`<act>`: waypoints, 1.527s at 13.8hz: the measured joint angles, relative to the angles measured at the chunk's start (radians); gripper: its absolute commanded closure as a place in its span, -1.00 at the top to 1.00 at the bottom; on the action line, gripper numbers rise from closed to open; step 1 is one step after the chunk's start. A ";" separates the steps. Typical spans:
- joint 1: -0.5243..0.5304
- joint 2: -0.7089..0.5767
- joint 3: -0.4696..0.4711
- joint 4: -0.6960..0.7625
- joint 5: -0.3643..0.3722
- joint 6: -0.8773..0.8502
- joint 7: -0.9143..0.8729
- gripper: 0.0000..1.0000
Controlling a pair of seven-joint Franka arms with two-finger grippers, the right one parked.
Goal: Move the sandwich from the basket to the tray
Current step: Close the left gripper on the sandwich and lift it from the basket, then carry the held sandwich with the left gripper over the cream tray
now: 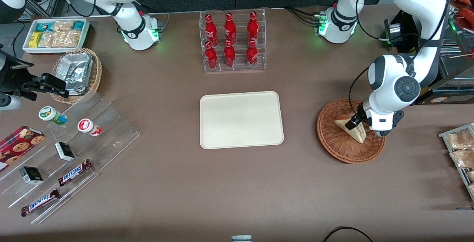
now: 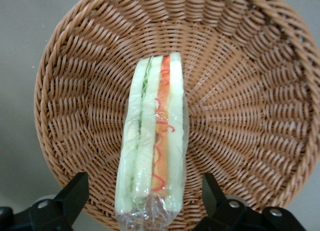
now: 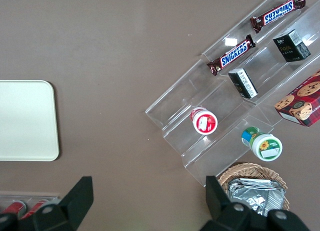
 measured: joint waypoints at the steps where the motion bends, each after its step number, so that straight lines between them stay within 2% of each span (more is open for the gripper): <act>1: 0.000 0.001 0.000 -0.005 0.000 0.004 -0.001 0.86; 4: 0.000 0.010 0.000 -0.013 0.000 0.019 -0.014 -0.15; 6: 0.000 0.016 0.000 -0.013 0.000 0.021 -0.030 -0.57; 11: 0.000 0.016 0.000 -0.003 0.000 0.024 -0.035 -0.60; 14: -0.010 -0.003 -0.003 0.095 0.004 -0.149 -0.032 -0.59; 18: -0.126 -0.037 -0.007 0.298 0.010 -0.424 -0.037 -0.59; 21: -0.262 -0.028 -0.012 0.377 0.011 -0.477 -0.037 -0.59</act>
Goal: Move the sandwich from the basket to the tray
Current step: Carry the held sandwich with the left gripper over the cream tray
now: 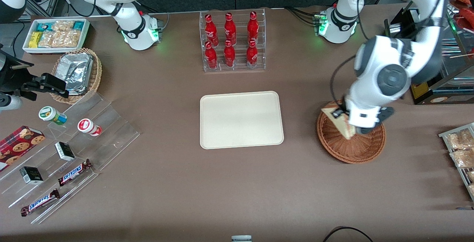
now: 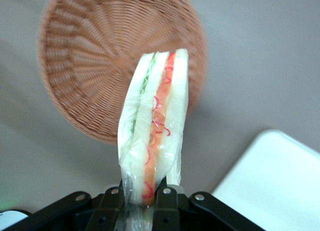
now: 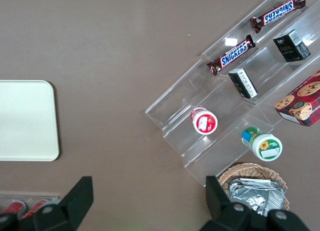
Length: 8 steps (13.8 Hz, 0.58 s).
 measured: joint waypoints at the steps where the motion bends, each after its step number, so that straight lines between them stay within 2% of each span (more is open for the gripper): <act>1: -0.055 0.013 -0.001 0.017 0.000 0.000 0.000 -0.59; 5: -0.266 0.132 -0.005 0.111 0.001 0.001 -0.014 -0.59; 8: -0.363 0.279 -0.004 0.202 0.001 0.003 -0.025 -0.59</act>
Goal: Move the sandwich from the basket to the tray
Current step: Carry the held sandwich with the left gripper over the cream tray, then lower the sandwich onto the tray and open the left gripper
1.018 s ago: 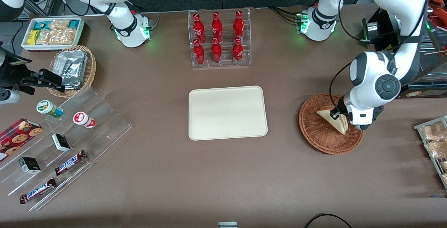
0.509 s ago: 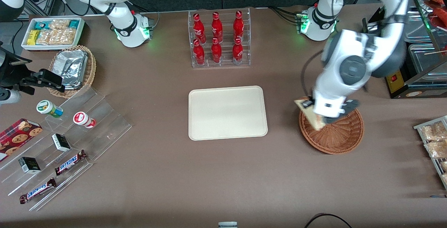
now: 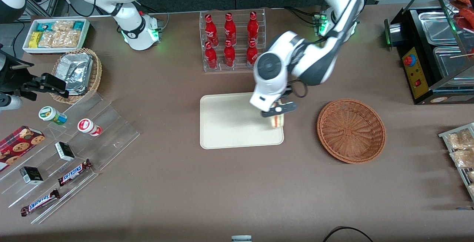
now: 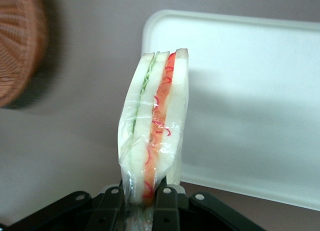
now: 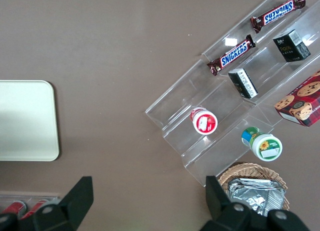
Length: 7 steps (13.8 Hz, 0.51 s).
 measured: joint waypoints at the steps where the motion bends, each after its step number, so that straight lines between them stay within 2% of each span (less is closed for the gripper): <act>1: -0.024 0.056 0.001 0.043 0.000 0.002 -0.014 -0.59; 4: -0.084 0.213 0.002 0.191 0.000 0.004 -0.042 -0.59; 7: -0.115 0.265 0.002 0.251 0.000 0.024 -0.053 -0.59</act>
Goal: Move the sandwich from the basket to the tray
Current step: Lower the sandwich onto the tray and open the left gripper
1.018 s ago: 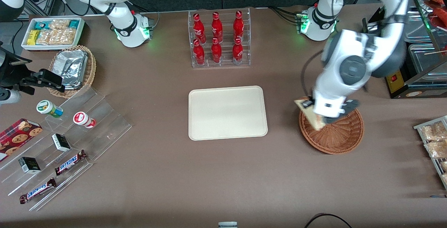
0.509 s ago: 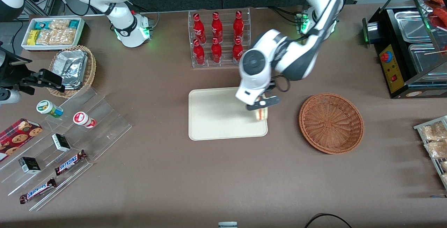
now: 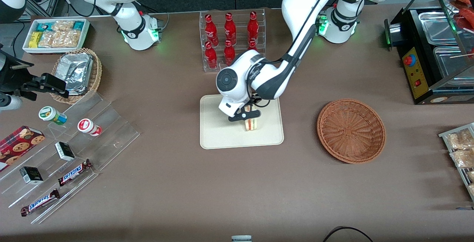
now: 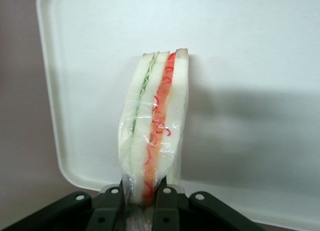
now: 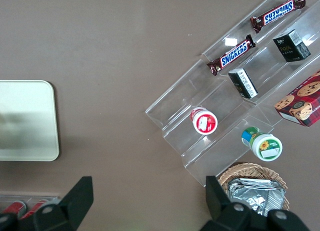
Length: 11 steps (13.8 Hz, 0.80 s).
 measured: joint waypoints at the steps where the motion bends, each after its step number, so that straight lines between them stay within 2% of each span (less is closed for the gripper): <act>1: -0.007 0.005 0.000 0.003 0.000 0.024 0.000 -0.59; 3: -0.021 0.016 0.000 0.006 0.000 0.048 0.000 -0.59; 4: -0.027 0.023 0.000 0.008 0.000 0.053 0.000 -0.43; 5: -0.031 0.032 0.001 0.013 0.000 0.054 0.000 0.03; 6: -0.035 0.039 0.001 0.017 0.001 0.054 0.000 0.99; 11: -0.037 0.038 0.013 0.051 0.001 0.037 -0.002 1.00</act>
